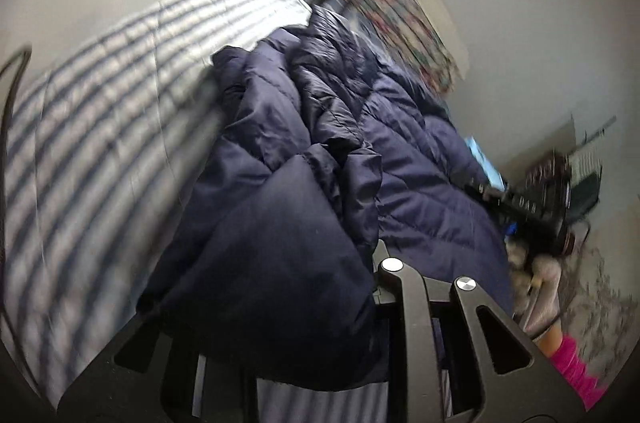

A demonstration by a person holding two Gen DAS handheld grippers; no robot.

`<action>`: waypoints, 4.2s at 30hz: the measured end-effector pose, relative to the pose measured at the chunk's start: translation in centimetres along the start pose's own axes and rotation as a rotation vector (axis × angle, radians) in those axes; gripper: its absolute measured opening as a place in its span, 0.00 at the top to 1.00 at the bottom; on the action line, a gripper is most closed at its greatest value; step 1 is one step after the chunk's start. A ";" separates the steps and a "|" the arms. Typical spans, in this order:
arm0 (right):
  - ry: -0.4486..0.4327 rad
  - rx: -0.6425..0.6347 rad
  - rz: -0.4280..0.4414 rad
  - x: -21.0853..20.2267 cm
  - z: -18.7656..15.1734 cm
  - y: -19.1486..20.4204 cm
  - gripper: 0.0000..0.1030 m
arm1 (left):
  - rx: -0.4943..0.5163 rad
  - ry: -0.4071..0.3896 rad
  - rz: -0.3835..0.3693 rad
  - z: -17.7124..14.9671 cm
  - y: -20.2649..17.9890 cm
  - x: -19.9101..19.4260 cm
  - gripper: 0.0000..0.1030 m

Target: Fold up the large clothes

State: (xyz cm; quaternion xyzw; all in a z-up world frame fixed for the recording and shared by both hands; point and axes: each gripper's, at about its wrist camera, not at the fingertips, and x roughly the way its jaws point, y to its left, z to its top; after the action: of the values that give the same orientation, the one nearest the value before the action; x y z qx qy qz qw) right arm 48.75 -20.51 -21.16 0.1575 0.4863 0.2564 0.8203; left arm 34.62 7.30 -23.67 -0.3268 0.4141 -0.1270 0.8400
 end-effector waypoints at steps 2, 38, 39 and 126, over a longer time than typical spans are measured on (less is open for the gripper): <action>0.027 -0.011 -0.007 -2.0 -1.7 -0.1 0.80 | -0.009 0.022 -0.027 -2.3 -1.1 -1.0 0.79; 0.045 0.069 -0.107 -10.4 -13.1 -4.4 0.28 | 0.058 0.427 -0.106 2.1 2.1 4.8 0.25; 0.047 0.081 -0.086 -10.5 -13.3 -4.6 0.25 | 0.020 0.435 -0.126 2.1 3.0 5.4 0.25; -0.076 -0.224 -0.879 -25.4 0.4 -19.8 0.35 | 0.523 0.252 -0.181 1.9 -41.0 33.5 0.75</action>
State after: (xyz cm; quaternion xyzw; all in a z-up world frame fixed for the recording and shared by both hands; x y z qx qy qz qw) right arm 44.35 -51.33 -12.82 -0.1444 0.4460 -0.0709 0.8805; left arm 59.43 -39.02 -16.51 -0.1167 0.4374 -0.3431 0.8230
